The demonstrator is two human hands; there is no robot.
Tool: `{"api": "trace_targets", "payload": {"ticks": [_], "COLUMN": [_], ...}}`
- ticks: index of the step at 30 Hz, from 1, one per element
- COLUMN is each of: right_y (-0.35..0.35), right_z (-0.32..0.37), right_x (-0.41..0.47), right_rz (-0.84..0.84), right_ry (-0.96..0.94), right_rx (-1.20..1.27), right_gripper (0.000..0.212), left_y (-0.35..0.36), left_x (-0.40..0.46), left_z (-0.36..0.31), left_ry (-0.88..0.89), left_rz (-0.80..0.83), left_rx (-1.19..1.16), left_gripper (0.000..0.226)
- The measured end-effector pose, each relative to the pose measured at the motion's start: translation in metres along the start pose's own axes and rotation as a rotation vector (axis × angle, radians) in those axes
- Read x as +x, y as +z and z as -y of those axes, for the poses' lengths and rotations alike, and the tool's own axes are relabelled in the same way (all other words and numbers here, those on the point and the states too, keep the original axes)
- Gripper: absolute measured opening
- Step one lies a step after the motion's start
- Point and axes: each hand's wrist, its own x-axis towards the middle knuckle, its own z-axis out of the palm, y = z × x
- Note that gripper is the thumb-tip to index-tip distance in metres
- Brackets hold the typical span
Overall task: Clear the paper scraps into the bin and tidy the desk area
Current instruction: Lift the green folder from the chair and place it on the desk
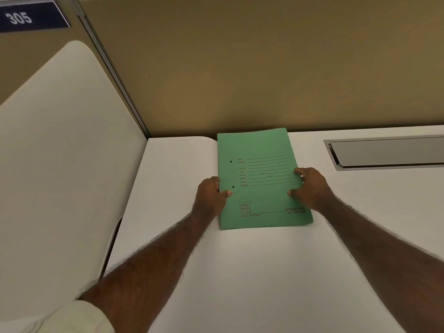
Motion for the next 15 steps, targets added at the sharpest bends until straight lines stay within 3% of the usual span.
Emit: {"api": "trace_targets", "payload": {"ticks": [9, 15], "right_y": [0.009, 0.015], "right_z": [-0.011, -0.019], "right_x": [0.003, -0.002], "right_rz": [-0.006, -0.059], "right_ry": [0.003, -0.046], "right_rx": [0.016, 0.049], "right_gripper": [0.082, 0.073], "left_y": [0.003, 0.004], "left_x": [0.008, 0.006], "left_z": [0.002, 0.001], "left_ry": [-0.004, -0.021], "left_rz": [0.027, 0.034], "left_rx": [0.121, 0.136], "left_gripper": [0.041, 0.037]}}
